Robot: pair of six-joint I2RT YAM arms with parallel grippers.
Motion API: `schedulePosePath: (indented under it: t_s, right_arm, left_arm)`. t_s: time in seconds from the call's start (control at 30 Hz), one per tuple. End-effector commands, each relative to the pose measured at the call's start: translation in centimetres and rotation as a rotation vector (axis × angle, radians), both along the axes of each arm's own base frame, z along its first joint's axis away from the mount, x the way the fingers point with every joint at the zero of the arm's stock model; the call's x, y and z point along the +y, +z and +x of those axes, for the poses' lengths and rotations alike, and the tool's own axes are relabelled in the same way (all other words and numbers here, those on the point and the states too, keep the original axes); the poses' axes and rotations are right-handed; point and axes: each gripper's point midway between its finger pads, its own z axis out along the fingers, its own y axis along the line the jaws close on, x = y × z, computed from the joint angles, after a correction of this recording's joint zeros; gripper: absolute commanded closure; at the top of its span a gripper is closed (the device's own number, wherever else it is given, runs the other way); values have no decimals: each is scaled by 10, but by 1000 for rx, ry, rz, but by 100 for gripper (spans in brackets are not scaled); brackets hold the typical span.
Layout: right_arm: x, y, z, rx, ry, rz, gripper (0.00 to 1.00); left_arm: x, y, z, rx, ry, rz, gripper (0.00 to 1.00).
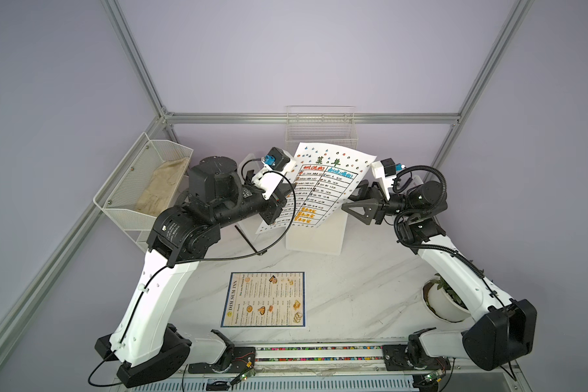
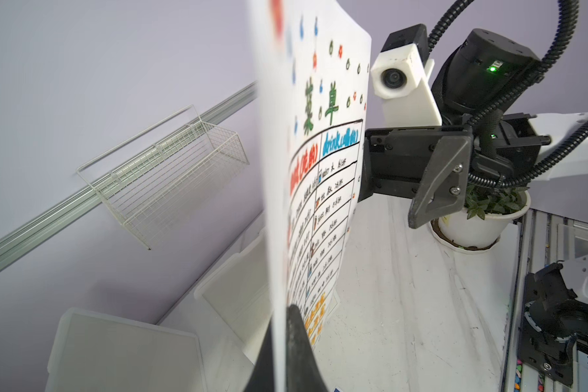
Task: Insert the menus into the narrow rack
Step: Pick up the menu from the center of the board.
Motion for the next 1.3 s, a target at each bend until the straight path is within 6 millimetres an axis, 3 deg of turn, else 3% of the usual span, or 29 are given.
schedulePosePath:
  t_s: [0.0, 0.2, 0.73, 0.87, 1.27]
  right_arm:
    - [-2, 13, -6, -46, -22, 31, 40]
    - [-3, 20, -4, -57, -37, 49, 51]
    - [-8, 32, 0, -61, -102, 102, 67]
    - [-10, 36, 0, -62, -104, 133, 67]
    - [-5, 19, 8, -37, -95, 93, 69]
  left_arm:
    - [2, 11, 1, -21, 23, -52, 100]
    - [-4, 11, -1, -1, -13, -75, 100]
    - [-6, 13, 2, 39, -48, -144, 100]
    - [-7, 12, 2, 49, -57, -158, 100]
    - [-3, 15, 3, 43, -53, -179, 100]
